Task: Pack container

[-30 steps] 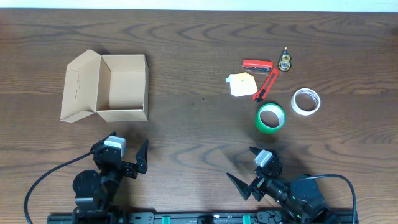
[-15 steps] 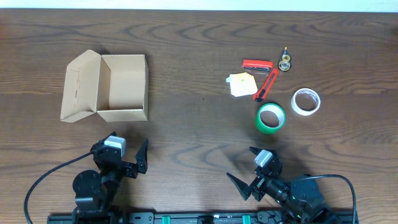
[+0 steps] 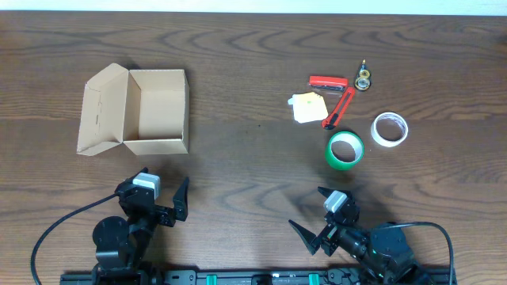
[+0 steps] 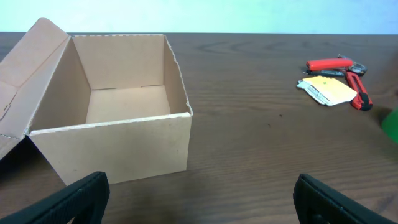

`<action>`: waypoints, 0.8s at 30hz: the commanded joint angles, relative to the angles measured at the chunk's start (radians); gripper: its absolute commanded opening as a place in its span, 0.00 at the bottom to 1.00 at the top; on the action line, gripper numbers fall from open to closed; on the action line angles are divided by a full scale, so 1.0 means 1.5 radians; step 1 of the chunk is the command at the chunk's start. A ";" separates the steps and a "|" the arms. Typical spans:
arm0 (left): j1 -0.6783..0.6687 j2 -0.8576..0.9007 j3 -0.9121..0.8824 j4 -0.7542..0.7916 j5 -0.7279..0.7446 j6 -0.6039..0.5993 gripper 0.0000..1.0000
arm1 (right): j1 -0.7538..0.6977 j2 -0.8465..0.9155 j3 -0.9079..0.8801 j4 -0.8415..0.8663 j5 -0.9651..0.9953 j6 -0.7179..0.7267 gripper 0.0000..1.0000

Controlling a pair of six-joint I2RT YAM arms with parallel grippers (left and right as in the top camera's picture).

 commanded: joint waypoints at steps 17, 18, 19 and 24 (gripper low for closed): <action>0.000 -0.005 -0.014 0.012 0.017 -0.125 0.95 | -0.004 0.001 -0.003 -0.001 -0.003 -0.014 0.99; -0.001 -0.005 -0.012 0.016 0.018 -0.144 0.95 | -0.004 0.001 -0.003 -0.001 -0.003 -0.014 0.99; 0.000 -0.005 -0.007 0.016 0.026 -0.157 0.95 | -0.004 0.001 -0.003 -0.001 -0.003 -0.014 0.99; 0.000 0.021 0.050 0.016 0.008 -0.157 0.95 | -0.004 0.001 -0.003 -0.001 -0.003 -0.014 0.99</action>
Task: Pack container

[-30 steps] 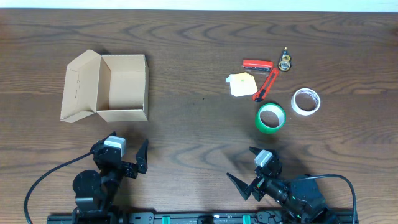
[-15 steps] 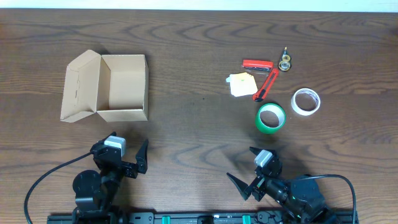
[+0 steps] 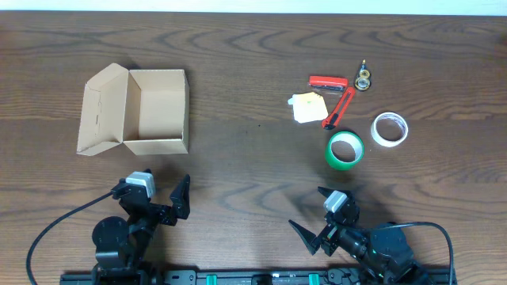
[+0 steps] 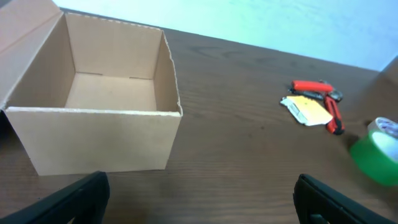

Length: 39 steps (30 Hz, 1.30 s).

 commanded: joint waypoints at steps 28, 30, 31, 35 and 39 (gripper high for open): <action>-0.049 0.907 0.536 0.026 -0.060 0.199 0.95 | -0.004 0.000 -0.003 -0.001 -0.003 -0.014 0.99; -0.057 0.948 0.536 0.067 -0.056 0.198 0.95 | -0.004 0.000 -0.003 -0.001 -0.003 -0.014 0.99; -0.060 0.963 0.536 0.079 -0.054 0.196 0.95 | -0.004 0.000 -0.003 -0.001 -0.003 -0.014 0.99; -0.061 0.999 0.536 0.107 -0.054 0.196 0.95 | -0.004 0.000 -0.003 -0.001 -0.003 -0.014 0.99; -0.060 1.010 0.536 0.123 -0.055 0.196 0.95 | -0.004 0.000 -0.003 -0.001 -0.003 -0.014 0.99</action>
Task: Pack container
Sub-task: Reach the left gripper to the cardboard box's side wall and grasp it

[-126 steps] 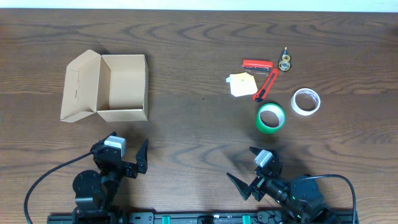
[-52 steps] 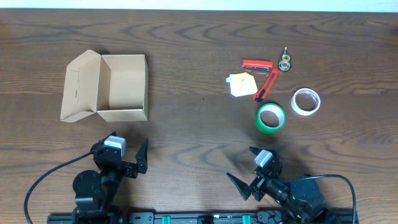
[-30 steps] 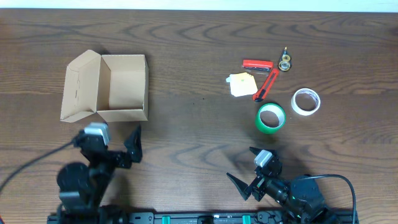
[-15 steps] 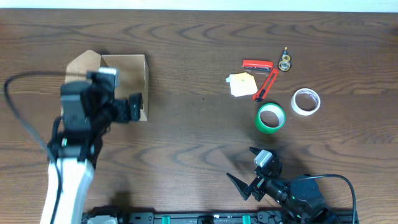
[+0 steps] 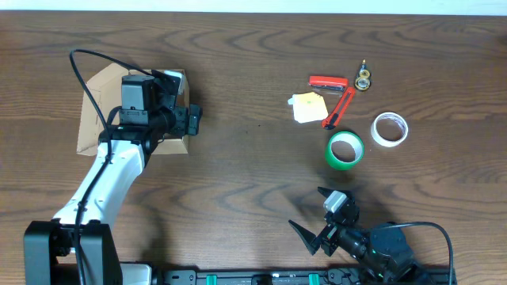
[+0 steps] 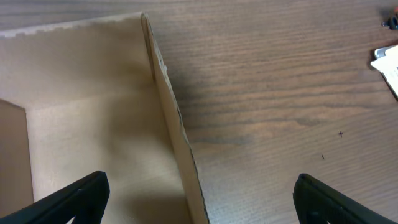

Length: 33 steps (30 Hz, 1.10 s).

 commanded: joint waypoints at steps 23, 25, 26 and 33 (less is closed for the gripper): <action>-0.002 0.087 0.021 0.023 0.008 0.015 0.06 | -0.004 -0.001 -0.002 0.000 -0.003 -0.013 0.99; -0.009 0.083 0.029 0.022 0.044 0.038 0.06 | -0.004 -0.001 -0.002 0.000 -0.003 -0.013 0.99; -0.016 0.080 0.034 0.023 0.058 0.055 0.06 | -0.004 -0.001 -0.002 0.000 -0.003 -0.013 0.99; -0.093 0.042 0.058 0.022 0.073 0.183 0.06 | -0.004 -0.001 -0.002 -0.001 -0.003 -0.013 0.99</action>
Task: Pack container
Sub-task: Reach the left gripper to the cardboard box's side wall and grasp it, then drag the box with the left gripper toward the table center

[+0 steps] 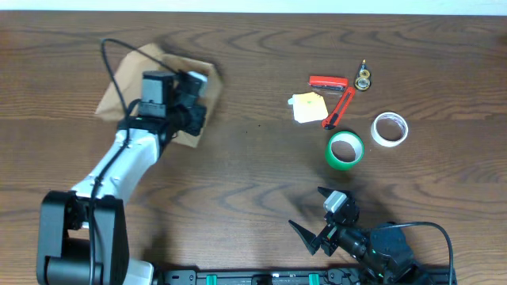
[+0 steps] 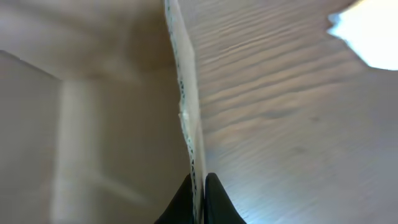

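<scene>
The open cardboard box [image 1: 113, 100] sits tilted at the far left in the overhead view, partly hidden under my left arm. My left gripper [image 1: 196, 117] is shut on the top edge of the box's right wall [image 2: 184, 99], with the two black fingers [image 2: 213, 193] pinching the cardboard from both sides, as the left wrist view shows. My right gripper [image 1: 313, 215] rests open at the near edge, holding nothing. Loose items lie at the right: a green tape roll [image 1: 345, 149], a white tape roll [image 1: 390, 129], a red utility knife [image 1: 339, 108], a red stapler [image 1: 328, 81] and a yellow pad [image 1: 309, 108].
Small brass parts [image 1: 364, 79] lie beside the stapler. A black cable [image 1: 107, 59] loops from the left arm over the box. Brown wooden table [image 1: 261, 174] stretches between the box and the items.
My left gripper, which stood open astride the box's right wall, is now shut on that wall. The box has turned and shifted toward the right and far side.
Both arms rested at the near edge with the left gripper open, facing the box. Then the left wrist had tipped slightly. Later the left arm was at the box, jaws open over its right wall. Now it grips the wall and the box has shifted.
</scene>
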`<action>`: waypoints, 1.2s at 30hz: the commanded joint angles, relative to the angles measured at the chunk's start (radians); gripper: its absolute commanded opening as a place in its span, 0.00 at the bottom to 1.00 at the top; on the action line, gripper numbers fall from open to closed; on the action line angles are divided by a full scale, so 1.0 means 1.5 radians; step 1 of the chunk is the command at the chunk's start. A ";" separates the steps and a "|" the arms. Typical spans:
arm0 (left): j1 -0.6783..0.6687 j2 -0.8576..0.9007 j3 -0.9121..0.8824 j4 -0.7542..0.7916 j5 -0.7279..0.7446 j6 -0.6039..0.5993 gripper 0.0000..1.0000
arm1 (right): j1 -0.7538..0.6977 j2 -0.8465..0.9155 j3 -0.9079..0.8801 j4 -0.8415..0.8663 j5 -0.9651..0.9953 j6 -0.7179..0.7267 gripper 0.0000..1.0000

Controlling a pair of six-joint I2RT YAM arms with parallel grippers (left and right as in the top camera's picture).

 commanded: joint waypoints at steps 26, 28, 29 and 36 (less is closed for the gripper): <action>-0.094 -0.056 0.030 -0.082 0.158 0.418 0.06 | -0.004 -0.001 -0.002 -0.001 -0.003 -0.013 0.99; -0.094 -0.056 0.042 -0.100 0.159 0.420 0.06 | -0.004 -0.001 -0.002 0.000 -0.003 -0.013 0.99; -0.094 -0.056 0.053 -0.116 0.159 0.420 0.06 | -0.004 -0.001 -0.002 0.000 -0.003 -0.013 0.99; -0.094 -0.056 0.111 -0.229 0.140 0.422 0.06 | -0.004 -0.001 -0.002 -0.001 -0.003 -0.013 0.99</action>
